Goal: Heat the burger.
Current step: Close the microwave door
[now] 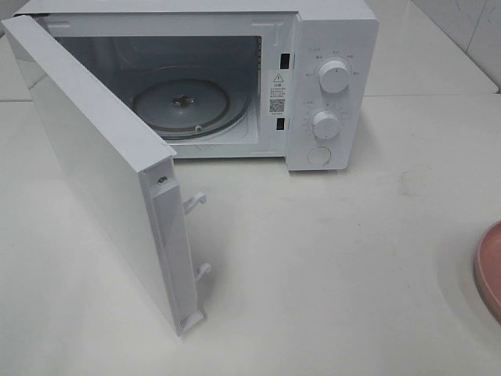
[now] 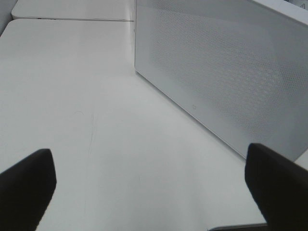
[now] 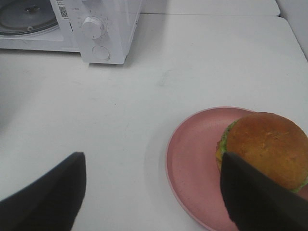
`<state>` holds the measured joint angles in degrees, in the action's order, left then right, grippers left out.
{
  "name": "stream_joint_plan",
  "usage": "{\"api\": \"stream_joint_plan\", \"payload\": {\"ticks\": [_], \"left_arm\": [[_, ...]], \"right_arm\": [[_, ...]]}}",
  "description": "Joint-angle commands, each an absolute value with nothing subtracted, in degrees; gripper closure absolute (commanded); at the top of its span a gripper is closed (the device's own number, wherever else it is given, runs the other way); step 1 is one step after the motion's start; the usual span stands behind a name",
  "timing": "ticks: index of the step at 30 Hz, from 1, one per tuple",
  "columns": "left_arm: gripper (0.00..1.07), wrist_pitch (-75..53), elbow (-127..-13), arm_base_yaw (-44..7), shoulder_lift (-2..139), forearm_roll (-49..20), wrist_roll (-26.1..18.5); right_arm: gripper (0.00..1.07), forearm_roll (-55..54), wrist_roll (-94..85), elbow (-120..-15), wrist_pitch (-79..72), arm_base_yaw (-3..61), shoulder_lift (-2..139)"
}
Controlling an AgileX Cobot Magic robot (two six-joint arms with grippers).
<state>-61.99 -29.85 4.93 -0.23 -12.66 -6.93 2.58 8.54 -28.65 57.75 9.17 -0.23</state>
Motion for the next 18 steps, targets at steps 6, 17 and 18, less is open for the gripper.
{"api": "stream_joint_plan", "payload": {"ticks": [6,17,18], "left_arm": [[0.07,-61.31,-29.62,4.98,-0.57,-13.24,-6.65],[0.07,-61.31,-29.62,4.93,-0.57,-13.24,-6.65],[0.07,-61.31,-29.62,4.93,-0.57,-13.24,-6.65]], "right_arm": [[0.32,2.64,8.19,-28.53,57.07,9.00,-1.78],[0.32,2.64,8.19,-28.53,57.07,9.00,-1.78],[0.32,2.64,8.19,-28.53,57.07,9.00,-1.78]]}}
